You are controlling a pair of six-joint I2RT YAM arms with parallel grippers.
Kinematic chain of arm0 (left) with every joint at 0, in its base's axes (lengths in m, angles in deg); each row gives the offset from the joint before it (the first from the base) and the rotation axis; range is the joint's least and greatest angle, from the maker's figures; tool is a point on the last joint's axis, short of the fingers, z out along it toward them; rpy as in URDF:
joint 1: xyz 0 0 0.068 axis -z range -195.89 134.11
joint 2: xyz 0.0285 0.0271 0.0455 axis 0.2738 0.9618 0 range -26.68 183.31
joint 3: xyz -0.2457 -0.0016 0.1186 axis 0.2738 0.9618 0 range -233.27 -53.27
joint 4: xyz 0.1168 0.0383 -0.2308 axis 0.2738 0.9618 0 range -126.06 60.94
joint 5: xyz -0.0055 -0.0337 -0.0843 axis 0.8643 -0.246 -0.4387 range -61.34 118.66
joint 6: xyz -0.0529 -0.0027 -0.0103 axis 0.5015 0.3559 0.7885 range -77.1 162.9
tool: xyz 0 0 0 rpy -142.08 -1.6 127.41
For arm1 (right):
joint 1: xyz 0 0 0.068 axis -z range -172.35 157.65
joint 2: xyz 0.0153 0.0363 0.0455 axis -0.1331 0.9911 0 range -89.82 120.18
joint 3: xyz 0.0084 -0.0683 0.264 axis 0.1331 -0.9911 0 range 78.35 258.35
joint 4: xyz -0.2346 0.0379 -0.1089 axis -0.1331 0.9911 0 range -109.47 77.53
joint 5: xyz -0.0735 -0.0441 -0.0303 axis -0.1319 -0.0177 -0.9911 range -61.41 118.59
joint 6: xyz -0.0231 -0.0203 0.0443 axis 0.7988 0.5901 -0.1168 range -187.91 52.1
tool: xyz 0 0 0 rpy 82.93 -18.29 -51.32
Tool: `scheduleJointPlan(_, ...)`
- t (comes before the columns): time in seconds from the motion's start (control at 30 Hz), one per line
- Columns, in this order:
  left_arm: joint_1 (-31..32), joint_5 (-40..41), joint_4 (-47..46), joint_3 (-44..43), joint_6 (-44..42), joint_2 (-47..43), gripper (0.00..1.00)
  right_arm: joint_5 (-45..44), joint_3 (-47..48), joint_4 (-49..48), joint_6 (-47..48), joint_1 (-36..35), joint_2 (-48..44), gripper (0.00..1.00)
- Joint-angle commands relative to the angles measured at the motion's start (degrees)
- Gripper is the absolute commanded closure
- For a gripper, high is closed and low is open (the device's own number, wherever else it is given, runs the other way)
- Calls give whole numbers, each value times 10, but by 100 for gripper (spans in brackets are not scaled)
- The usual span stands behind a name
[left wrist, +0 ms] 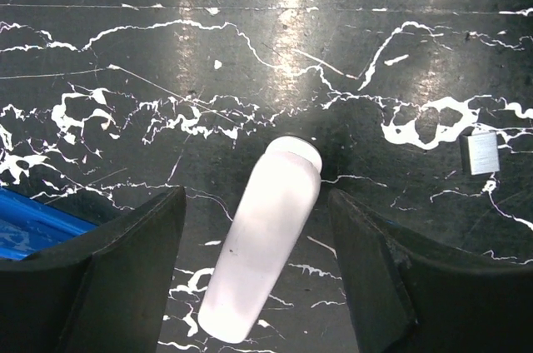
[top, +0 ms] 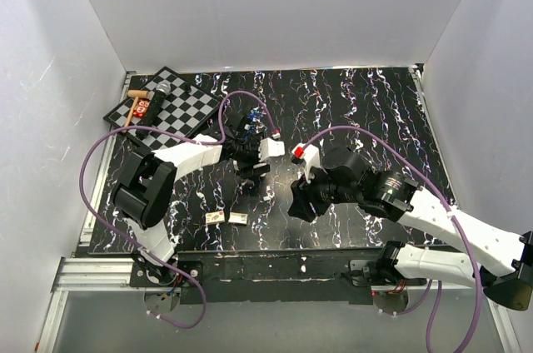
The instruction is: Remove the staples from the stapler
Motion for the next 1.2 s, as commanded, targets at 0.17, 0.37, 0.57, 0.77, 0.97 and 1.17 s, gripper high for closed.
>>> scheduleJointPlan(0.17,1,-15,23,-38,-5,15,42,11,-2,-22,7,1,2,41)
scheduleJointPlan(0.37,1,-13,30,-34,0,14,57,12,-4,-23,4,1,-1,41)
scheduleJointPlan(0.57,1,-10,30,-28,9,10,88,12,-9,-25,-1,1,-8,41)
scheduleJointPlan(0.77,1,-20,19,-30,46,-14,100,0,-1,-11,-3,1,-26,41)
scheduleJointPlan(0.97,1,-55,-9,-18,106,-70,100,-11,22,17,6,1,-42,42)
scheduleJointPlan(1.17,2,-107,-56,19,180,-150,100,-34,50,44,22,1,-56,42)
